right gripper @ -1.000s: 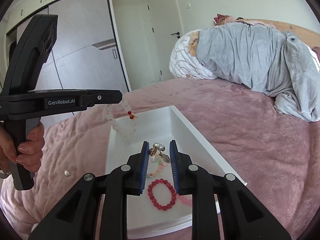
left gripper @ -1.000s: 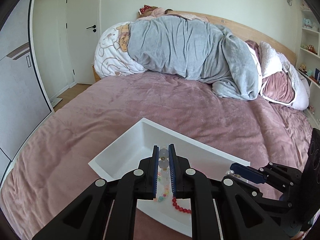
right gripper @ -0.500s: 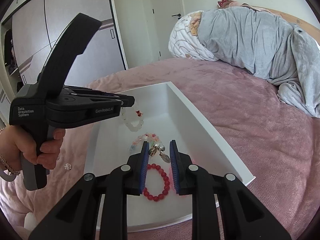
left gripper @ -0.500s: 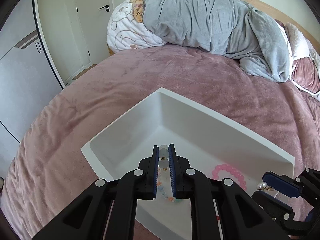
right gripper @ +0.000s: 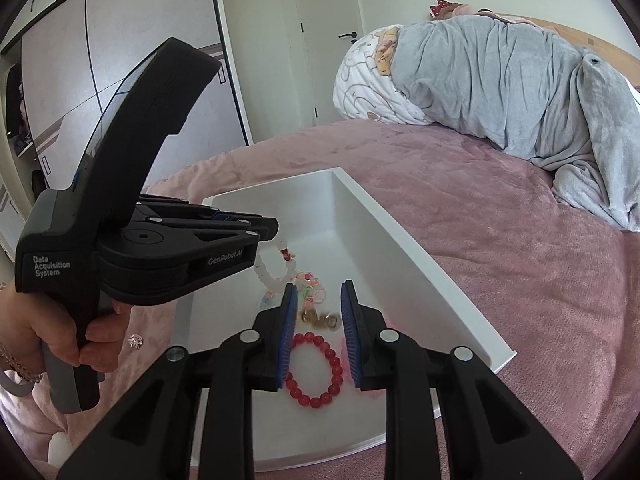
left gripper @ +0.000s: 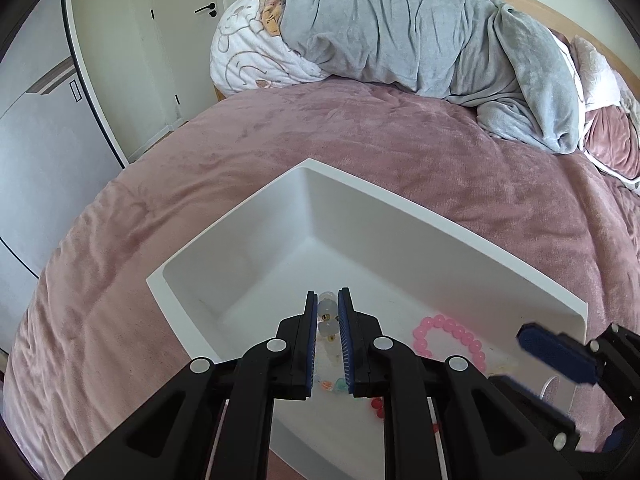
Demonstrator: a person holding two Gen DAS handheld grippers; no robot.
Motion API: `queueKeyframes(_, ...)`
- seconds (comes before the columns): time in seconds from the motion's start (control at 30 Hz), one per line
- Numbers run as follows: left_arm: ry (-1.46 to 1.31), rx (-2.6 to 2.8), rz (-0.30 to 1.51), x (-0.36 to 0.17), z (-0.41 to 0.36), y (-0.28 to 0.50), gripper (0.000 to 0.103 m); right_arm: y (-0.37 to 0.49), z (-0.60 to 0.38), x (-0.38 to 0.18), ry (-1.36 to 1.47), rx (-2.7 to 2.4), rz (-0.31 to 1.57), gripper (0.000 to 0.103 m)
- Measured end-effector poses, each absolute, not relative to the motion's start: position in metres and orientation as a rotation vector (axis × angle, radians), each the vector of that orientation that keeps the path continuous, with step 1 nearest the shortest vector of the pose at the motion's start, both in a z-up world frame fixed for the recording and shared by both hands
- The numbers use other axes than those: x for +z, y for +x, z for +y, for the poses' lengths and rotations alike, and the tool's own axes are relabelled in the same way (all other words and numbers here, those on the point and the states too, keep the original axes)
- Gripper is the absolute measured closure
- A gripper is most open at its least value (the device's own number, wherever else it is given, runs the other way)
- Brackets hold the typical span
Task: Organize jewelry
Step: 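Open the left tool releasing the bracelet while the right releases the earring in the box, then move both open tools back from the box to the shell pendant and tassel earring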
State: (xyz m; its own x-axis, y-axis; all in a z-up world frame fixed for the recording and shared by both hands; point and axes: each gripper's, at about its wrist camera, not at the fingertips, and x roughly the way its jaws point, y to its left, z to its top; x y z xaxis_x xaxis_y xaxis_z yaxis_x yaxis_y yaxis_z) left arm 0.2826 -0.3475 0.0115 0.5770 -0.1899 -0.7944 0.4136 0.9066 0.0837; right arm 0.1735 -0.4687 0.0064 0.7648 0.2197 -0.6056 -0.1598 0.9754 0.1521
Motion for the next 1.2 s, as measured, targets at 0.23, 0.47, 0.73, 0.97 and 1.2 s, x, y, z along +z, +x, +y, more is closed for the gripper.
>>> queueKeyframes(0.23,0.234,-0.322,0.852,0.035,-0.335,0.282,0.071,0.167,-0.462,0.016,0.050,0.203,0.635,0.041)
queueKeyframes(0.47,0.209,-0.337,0.799,0.061,-0.324,0.268,0.055,0.154,-0.460,0.035,0.019,0.184,0.601,0.030)
queueKeyframes(0.73,0.282,-0.365,0.694,0.097,-0.304,0.231,0.031,0.132,-0.442,0.060,-0.033,0.145,0.551,0.005)
queueKeyframes(0.97,0.248,-0.352,0.628,0.130,-0.257,0.197,0.014,0.118,-0.428,0.084,0.068,0.138,0.602,0.005)
queueKeyframes(1.2,0.147,-0.266,0.595,0.144,-0.179,0.174,0.010,0.081,-0.387,0.116,-0.018,0.183,0.466,0.005)
